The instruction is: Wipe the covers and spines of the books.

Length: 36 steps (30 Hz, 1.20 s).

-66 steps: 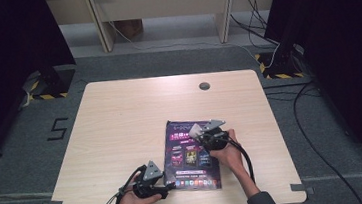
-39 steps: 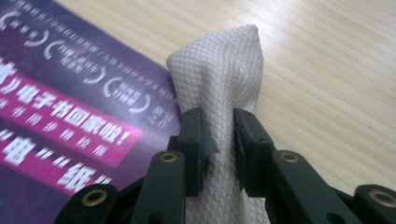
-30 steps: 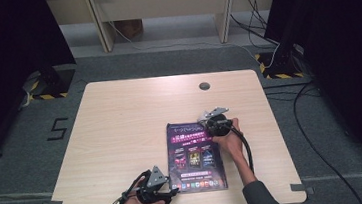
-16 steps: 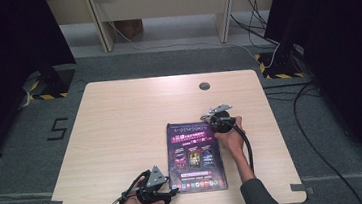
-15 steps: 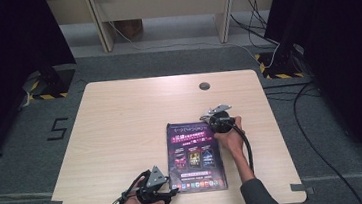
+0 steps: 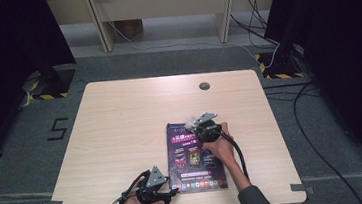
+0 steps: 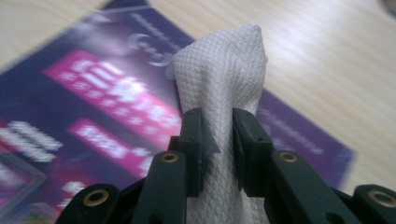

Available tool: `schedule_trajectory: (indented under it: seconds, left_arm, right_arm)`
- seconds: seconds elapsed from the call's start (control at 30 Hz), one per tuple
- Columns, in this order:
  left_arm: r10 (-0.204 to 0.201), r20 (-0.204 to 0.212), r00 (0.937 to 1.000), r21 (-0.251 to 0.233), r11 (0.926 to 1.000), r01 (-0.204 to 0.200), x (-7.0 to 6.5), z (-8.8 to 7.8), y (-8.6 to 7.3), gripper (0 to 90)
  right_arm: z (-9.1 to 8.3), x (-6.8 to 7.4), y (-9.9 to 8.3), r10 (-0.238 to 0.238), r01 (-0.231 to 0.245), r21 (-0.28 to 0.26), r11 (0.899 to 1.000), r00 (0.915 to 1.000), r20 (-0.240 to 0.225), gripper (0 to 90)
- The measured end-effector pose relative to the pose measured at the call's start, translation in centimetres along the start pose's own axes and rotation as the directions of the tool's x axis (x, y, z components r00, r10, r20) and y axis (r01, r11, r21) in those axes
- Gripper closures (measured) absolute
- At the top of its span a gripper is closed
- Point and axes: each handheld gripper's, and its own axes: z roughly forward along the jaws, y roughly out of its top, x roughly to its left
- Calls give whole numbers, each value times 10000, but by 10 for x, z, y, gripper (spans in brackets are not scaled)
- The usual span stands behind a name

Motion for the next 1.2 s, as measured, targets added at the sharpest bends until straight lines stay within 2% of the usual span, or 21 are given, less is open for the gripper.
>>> schedule_trajectory:
  seconds: [0.1, 0.2, 0.27, 0.3, 0.4, 0.47, 0.53, 0.6, 0.7, 0.77, 0.83, 1.03, 1.2]
  left_arm:
    - [-24, 14, 10000, -1, 10000, 24, 0, 0, 0, 453]
    - [-57, 53, 10000, 8, 10000, 57, 1, 0, 0, 453]
    - [-33, 29, 10000, 7, 10000, 33, 0, 0, 0, 453]
    - [-25, 27, 10000, 6, 10000, 25, 0, 0, 0, 453]
    - [-38, 56, 10000, 36, 10000, 38, 1, 0, 0, 453]
    - [-33, 52, 10000, 31, 10000, 33, 1, 0, 0, 453]
    - [-54, 58, 10000, 32, 10000, 54, 1, 0, 0, 453]
    - [-47, 57, 10000, 47, 10000, 47, 1, 0, 0, 453]
    - [-59, 71, 10000, 43, 10000, 59, 1, 0, 0, 452]
    - [-71, 75, 9999, 40, 10000, 71, 1, 0, 0, 452]
    - [-72, 79, 9999, 47, 10000, 71, 1, 0, 0, 452]
    - [-151, 83, 9999, 23, 9999, 150, 2, 0, 0, 441]
    - [-121, 89, 9999, 22, 9999, 120, 2, 0, 0, 442]
  right_arm:
    - [-1, -19, -5, 713, -718, 47, 9974, 9950, 699, 750]
    - [-2, -39, -10, 1212, -1235, 106, 9923, 9846, 1262, 750]
    - [-3, -45, -13, 1730, -1739, -13, 9848, 9793, 1047, 751]
    - [-3, -46, -13, 1789, -1793, -46, 9838, 9791, 971, 752]
    - [-3, -43, -11, 1447, -1465, 80, 9892, 9829, 1137, 760]
    - [-2, -41, -10, 1384, -1398, 67, 9902, 9852, 1010, 757]
    - [-2, -37, -9, 1116, -1135, 118, 9935, 9881, 1060, 755]
    - [-2, -32, -8, 1131, -1142, 81, 9934, 9897, 875, 754]
    - [0, -21, -3, 782, -789, 99, 9968, 9953, 579, 758]
    - [2, -14, 0, 581, -588, 103, 9982, 9965, 596, 761]
    - [4, -9, 2, 520, -523, 76, 9986, 9979, 378, 759]
    - [9, 10, 10, 262, -264, -102, 9996, 9995, -166, 748]
    - [16, 24, 20, 9, -15, -132, 9999, 9991, -417, 746]
